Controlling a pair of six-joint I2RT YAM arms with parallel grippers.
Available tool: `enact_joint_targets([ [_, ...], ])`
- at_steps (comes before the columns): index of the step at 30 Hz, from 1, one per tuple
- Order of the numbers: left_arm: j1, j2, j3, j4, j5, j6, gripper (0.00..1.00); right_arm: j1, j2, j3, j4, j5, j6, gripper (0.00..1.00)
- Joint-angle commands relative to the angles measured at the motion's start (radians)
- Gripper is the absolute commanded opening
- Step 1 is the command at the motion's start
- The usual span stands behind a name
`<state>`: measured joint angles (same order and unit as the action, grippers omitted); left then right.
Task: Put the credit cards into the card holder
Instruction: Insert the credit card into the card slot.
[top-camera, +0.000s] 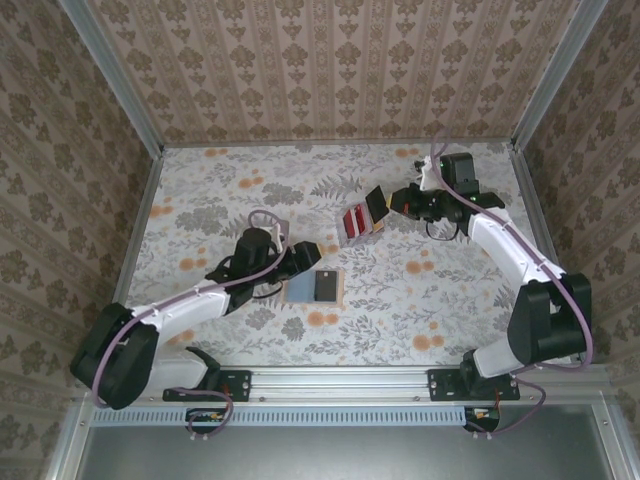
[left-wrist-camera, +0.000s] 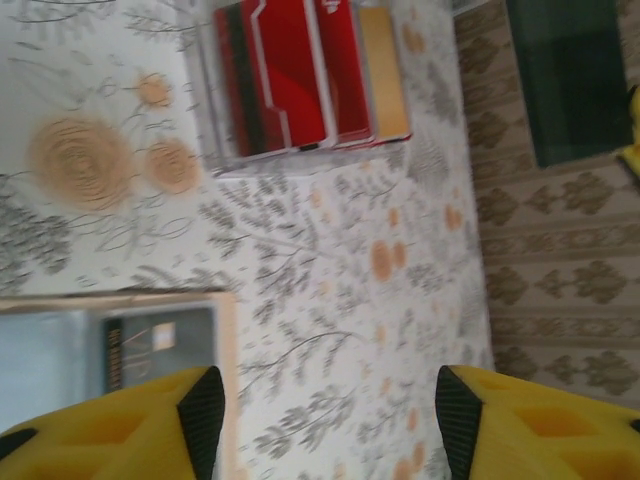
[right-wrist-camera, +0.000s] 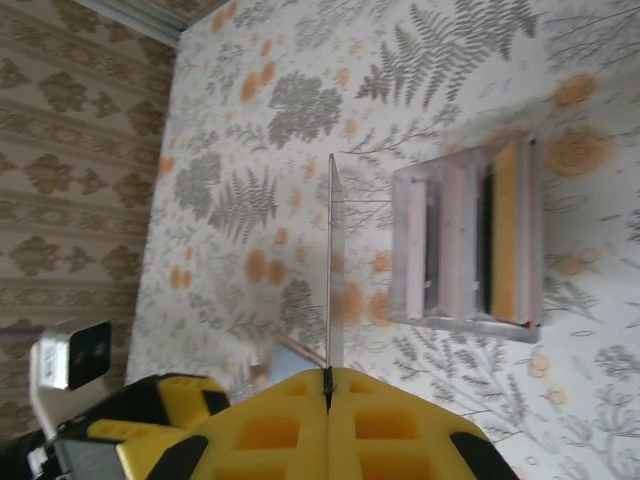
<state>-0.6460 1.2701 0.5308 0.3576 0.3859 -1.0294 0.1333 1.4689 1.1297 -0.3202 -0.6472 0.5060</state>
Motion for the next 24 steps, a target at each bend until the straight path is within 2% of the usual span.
enact_joint_targets([
  [1, 0.011, 0.053, 0.051, 0.213, 0.058, -0.096, 0.64, 0.001, -0.038, -0.048, 0.094, -0.124, 0.091, 0.04],
  [10, 0.012, 0.342, 0.128, 0.707, 0.134, -0.304, 0.64, 0.03, -0.07, -0.102, 0.23, -0.222, 0.219, 0.04],
  [24, -0.018, 0.492, 0.252, 0.812, 0.122, -0.382, 0.62, 0.086, -0.057, -0.146, 0.295, -0.232, 0.268, 0.04],
])
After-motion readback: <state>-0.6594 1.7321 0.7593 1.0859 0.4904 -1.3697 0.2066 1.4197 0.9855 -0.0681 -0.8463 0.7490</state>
